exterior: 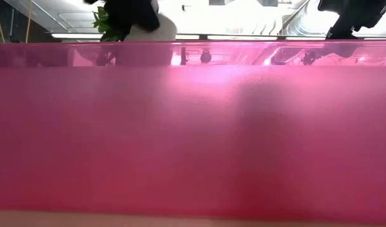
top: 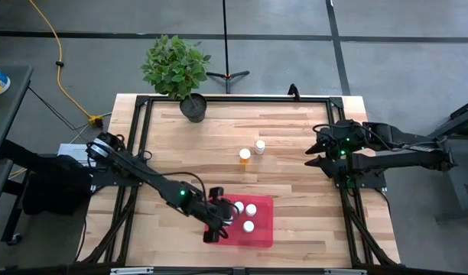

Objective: Pick and place pill bottles into a basket
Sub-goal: Put the white pill bottle into the red bin

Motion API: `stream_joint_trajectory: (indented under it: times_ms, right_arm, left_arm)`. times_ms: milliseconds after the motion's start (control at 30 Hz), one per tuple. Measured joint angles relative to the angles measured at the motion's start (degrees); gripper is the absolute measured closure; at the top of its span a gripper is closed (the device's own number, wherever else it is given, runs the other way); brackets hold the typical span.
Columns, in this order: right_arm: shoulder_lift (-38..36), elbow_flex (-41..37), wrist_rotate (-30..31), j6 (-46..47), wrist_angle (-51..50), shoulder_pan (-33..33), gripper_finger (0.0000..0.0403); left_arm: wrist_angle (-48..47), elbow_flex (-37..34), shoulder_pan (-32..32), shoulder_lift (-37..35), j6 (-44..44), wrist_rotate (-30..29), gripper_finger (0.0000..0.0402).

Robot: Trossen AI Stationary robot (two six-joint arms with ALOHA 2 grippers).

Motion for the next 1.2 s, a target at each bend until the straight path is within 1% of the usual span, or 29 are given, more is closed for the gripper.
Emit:
stream_joint_trajectory:
  times_ms: [200, 300, 500, 533, 600, 667, 733, 800, 900, 1200]
  right_arm:
    - [0.0, 0.0, 0.0, -0.2, -0.2, 0.0, 0.0171]
    - [0.0, 0.0, 0.0, -0.2, -0.5, 0.0, 0.0171]
    - [0.0, 0.0, -0.1, -0.2, -0.6, 0.0, 0.0171]
    - [0.0, 0.0, -0.1, -0.2, -0.6, 0.0, 0.0171]
    - [0.0, 0.0, -0.3, -0.2, -0.7, 0.0, 0.0171]
    - [0.0, 0.0, -0.3, -0.2, -0.8, 0.0, 0.0171]
    - [0.0, 0.0, -0.4, -0.1, -0.8, 0.0, 0.0171]
    - [0.0, 0.0, -0.5, 0.1, -1.1, 0.0, 0.0171]
    - [0.0, 0.0, -0.6, 0.1, -1.2, 0.0, 0.0171]
    - [0.0, 0.0, -0.6, 0.5, -1.4, 0.0, 0.0171]
  left_arm:
    - [1.1, 0.1, 0.1, 2.9, 0.0, -0.2, 0.0210]
    - [4.3, 0.2, 0.0, 4.2, 1.2, -0.3, 0.0210]
    - [7.8, 0.1, 0.1, 6.8, 2.7, -0.3, 0.0210]
    - [9.2, 0.2, 0.1, 7.2, 2.8, -0.5, 0.0210]
    - [9.1, 0.1, 0.1, 7.6, 3.7, -1.3, 0.0210]
    - [11.6, 0.2, 0.1, 8.6, 4.2, -1.6, 0.0210]
    - [11.1, 0.0, 0.1, 8.7, 4.6, -2.2, 0.0210]
    - [13.1, 0.2, 0.2, 9.1, 5.4, -2.3, 0.0210]
    - [13.5, 0.0, 0.5, 9.5, 5.7, -2.6, 0.0210]
    - [18.5, 0.1, 3.3, 9.9, 7.6, -2.9, 0.0210]
